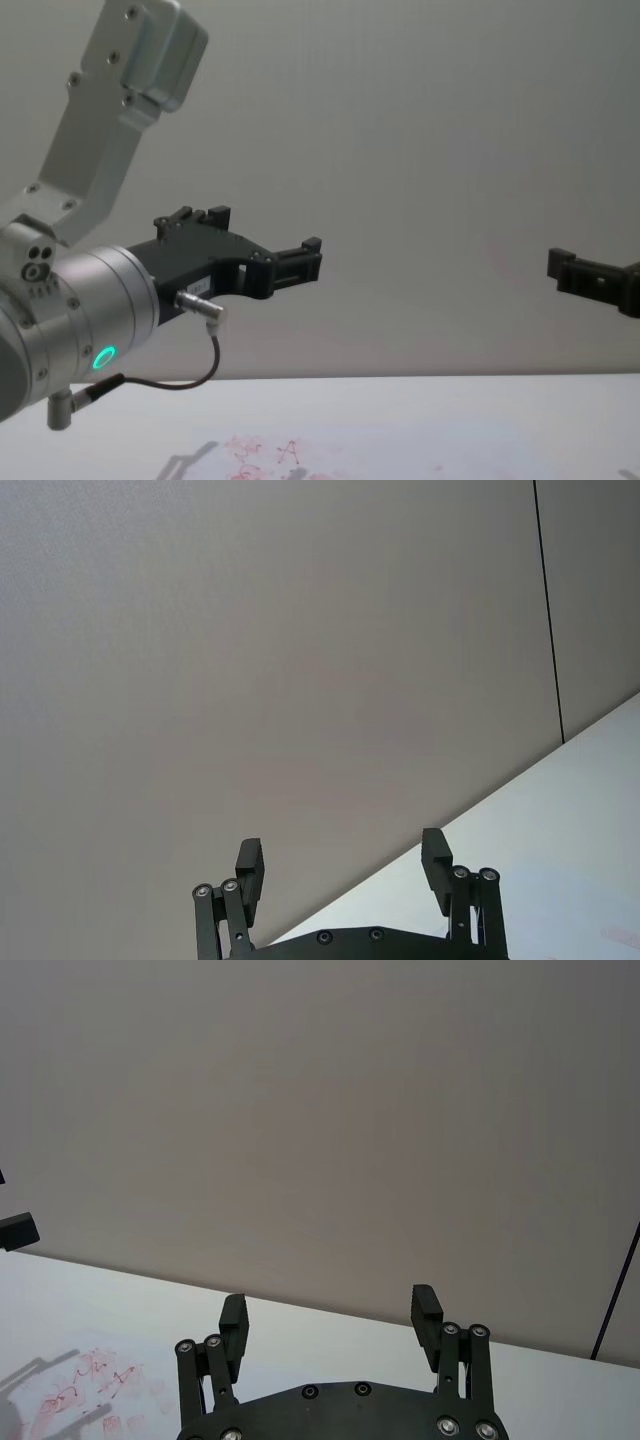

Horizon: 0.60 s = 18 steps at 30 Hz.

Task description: Use the one hand to pick up the stamp and affix it onto the A4 paper.

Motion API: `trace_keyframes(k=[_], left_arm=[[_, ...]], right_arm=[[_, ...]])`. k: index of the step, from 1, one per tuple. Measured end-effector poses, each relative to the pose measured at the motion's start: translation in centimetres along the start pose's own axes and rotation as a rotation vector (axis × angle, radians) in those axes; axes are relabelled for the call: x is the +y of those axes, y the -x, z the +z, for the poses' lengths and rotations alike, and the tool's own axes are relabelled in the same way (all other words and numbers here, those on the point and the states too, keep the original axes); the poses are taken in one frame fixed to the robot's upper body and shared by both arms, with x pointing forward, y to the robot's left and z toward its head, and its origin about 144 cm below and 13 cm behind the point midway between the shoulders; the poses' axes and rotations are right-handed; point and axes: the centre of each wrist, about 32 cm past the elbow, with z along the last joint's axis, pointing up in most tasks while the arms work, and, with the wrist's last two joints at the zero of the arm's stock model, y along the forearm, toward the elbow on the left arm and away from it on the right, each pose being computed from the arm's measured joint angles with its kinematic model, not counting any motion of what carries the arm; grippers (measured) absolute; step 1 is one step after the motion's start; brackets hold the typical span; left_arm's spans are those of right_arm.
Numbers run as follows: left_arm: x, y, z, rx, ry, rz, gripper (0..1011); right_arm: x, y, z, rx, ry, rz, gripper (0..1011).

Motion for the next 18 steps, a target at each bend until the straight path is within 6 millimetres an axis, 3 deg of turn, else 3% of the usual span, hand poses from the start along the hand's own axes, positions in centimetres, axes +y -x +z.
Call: trace_keyframes(k=[18], left_arm=[[0.00, 0.00, 0.00, 0.000, 0.000, 0.000, 1001]], right_arm=[[0.00, 0.01, 0.02, 0.000, -0.001, 0.000, 1001]])
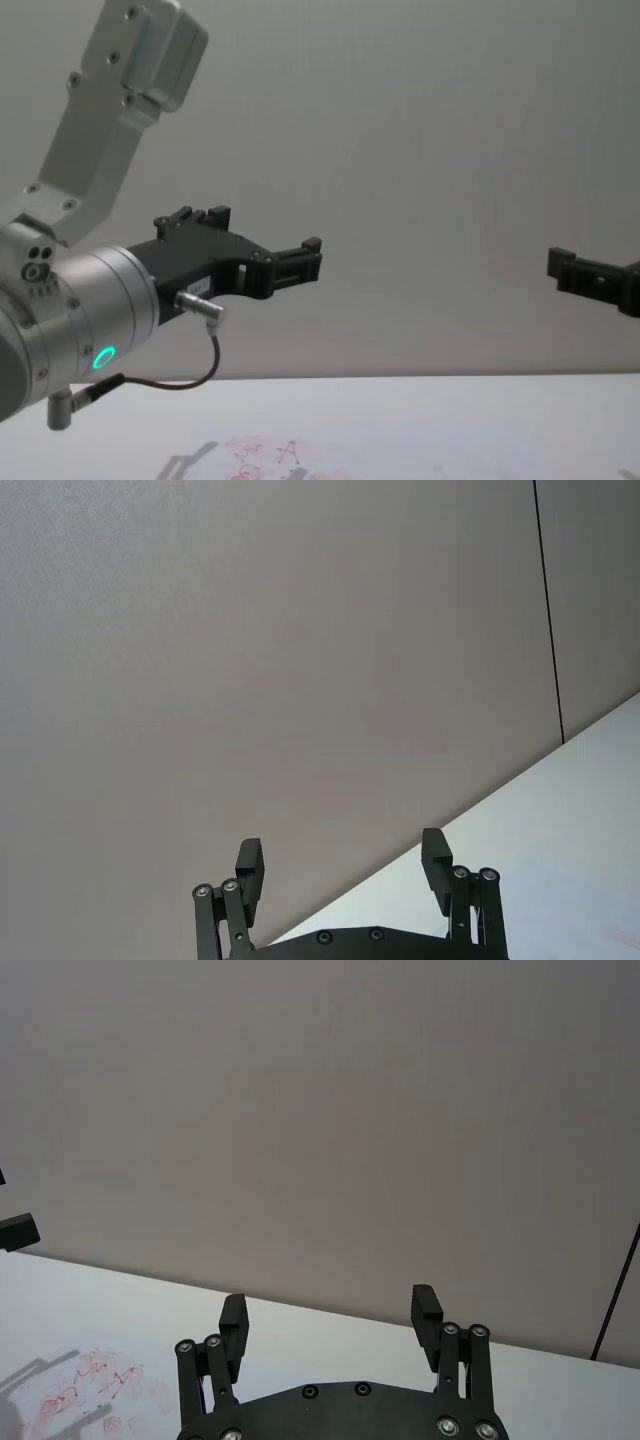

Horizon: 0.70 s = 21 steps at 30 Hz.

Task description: Use the one hand to pick up the stamp and affix it onto the A4 paper.

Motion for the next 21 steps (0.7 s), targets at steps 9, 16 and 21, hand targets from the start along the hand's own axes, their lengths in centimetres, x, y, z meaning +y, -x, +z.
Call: trace_keyframes(k=[9, 16, 21], left_arm=[[0.00, 0.00, 0.00, 0.000, 0.000, 0.000, 1001], [0.00, 0.00, 0.00, 0.000, 0.000, 0.000, 1001], [0.00, 0.00, 0.00, 0.000, 0.000, 0.000, 1001]], right_arm=[[0.00, 0.00, 0.00, 0.000, 0.000, 0.000, 1001], [0.00, 0.00, 0.00, 0.000, 0.000, 0.000, 1001], [0.00, 0.00, 0.00, 0.000, 0.000, 0.000, 1001]])
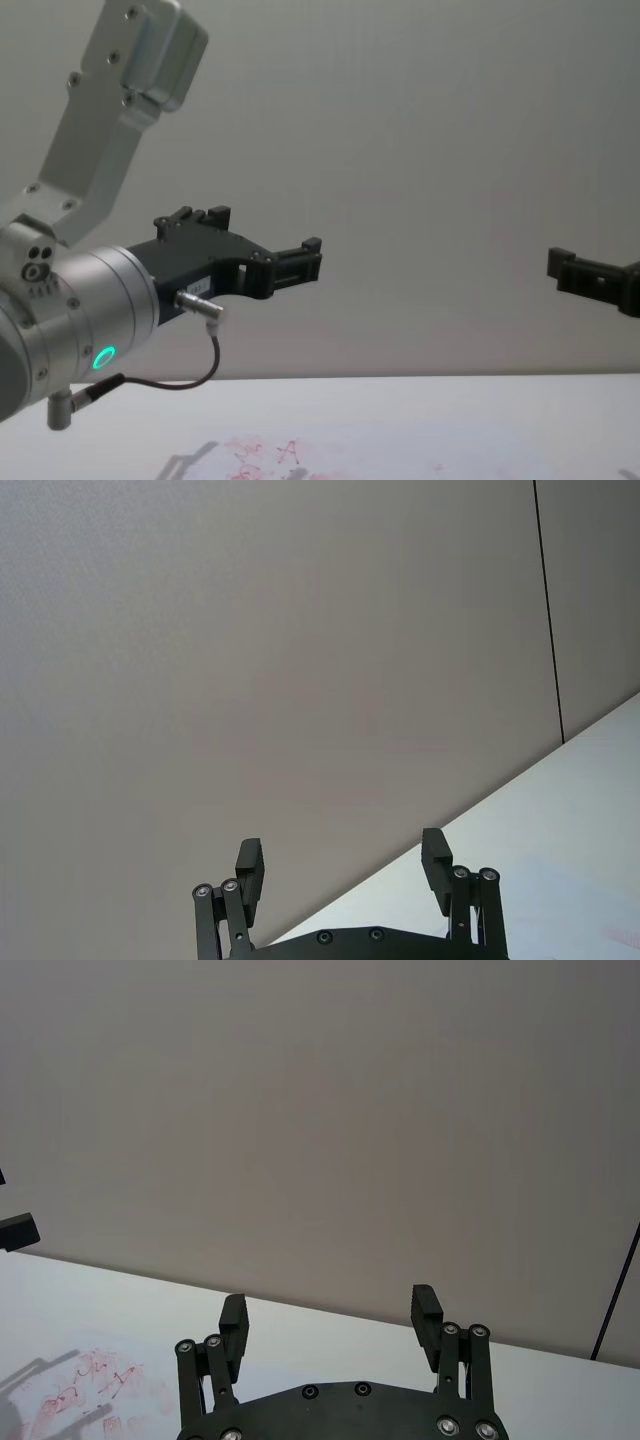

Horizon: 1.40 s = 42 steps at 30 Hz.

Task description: Use the one hand to pick up the stamp and affix it onto the A4 paper.

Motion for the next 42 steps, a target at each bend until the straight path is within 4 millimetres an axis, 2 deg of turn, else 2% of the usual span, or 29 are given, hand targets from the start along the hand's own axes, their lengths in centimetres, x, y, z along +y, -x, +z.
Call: trace_keyframes(k=[6, 12, 17, 24, 33, 42], left_arm=[[0.0, 0.0, 0.0, 0.000, 0.000, 0.000, 1001], [0.0, 0.0, 0.0, 0.000, 0.000, 0.000, 1001], [0.0, 0.0, 0.0, 0.000, 0.000, 0.000, 1001], [0.0, 0.0, 0.0, 0.000, 0.000, 0.000, 1001], [0.0, 0.0, 0.0, 0.000, 0.000, 0.000, 1001], [0.0, 0.0, 0.0, 0.000, 0.000, 0.000, 1001]], right_arm=[[-0.3, -0.2, -0.1, 0.002, 0.004, -0.003, 1001], [-1.8, -0.7, -0.1, 0.010, 0.020, -0.017, 1001], [-4.5, -1.5, -0.4, 0.011, 0.074, -0.043, 1001], [-7.1, -2.1, -0.7, 0.002, 0.134, -0.077, 1001], [-9.0, -2.3, -0.8, -0.004, 0.199, -0.101, 1001], [-9.8, -2.3, -1.1, -0.005, 0.276, -0.107, 1001]])
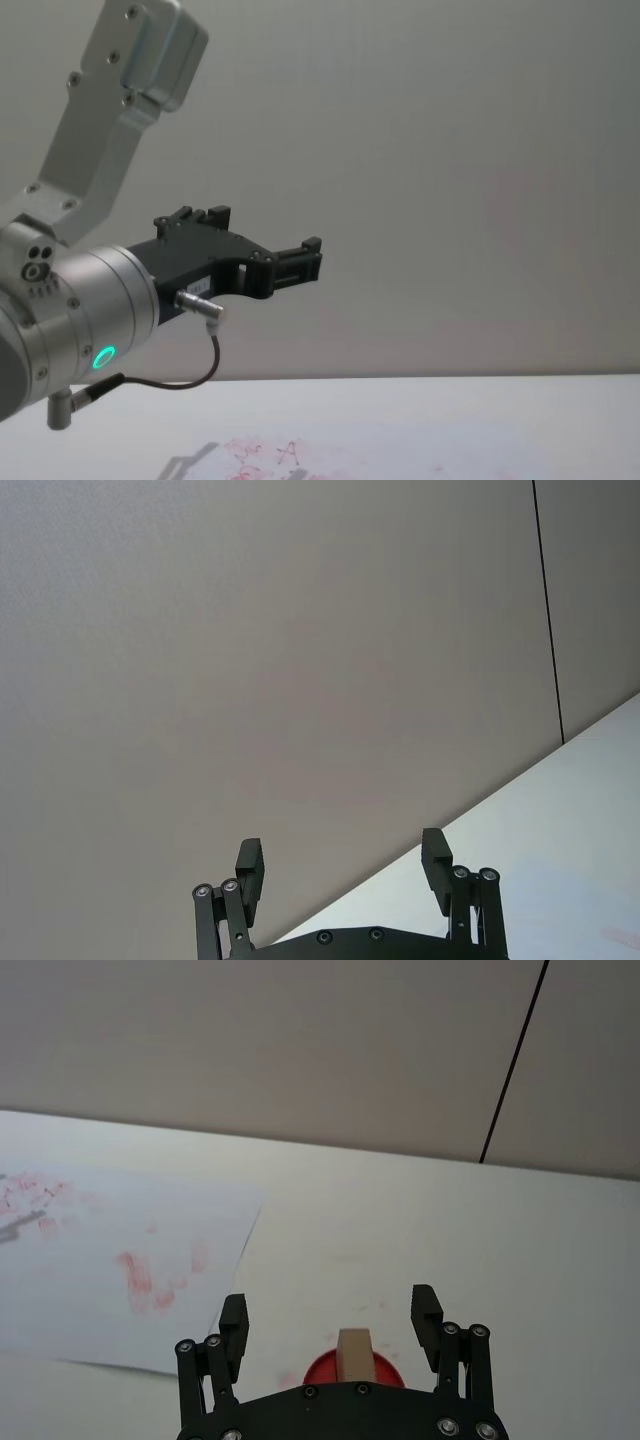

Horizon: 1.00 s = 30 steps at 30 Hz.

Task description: Use the one hand to pick up the stamp and affix it onto the A4 paper.

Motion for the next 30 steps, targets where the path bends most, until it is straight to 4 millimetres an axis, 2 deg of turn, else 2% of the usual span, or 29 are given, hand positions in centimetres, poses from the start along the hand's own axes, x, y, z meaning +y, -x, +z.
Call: trace_keyframes(k=[15, 25, 30], left_arm=[[0.0, 0.0, 0.0, 0.000, 0.000, 0.000, 1001], [0.0, 0.0, 0.0, 0.000, 0.000, 0.000, 1001], [0.0, 0.0, 0.0, 0.000, 0.000, 0.000, 1001]], right_arm=[[0.0, -0.3, -1.1, -0.027, 0.131, -0.018, 1001], [1.1, -0.3, -1.6, -0.041, 0.175, -0.009, 1001], [1.6, -0.2, -1.8, -0.046, 0.187, -0.005, 941]])
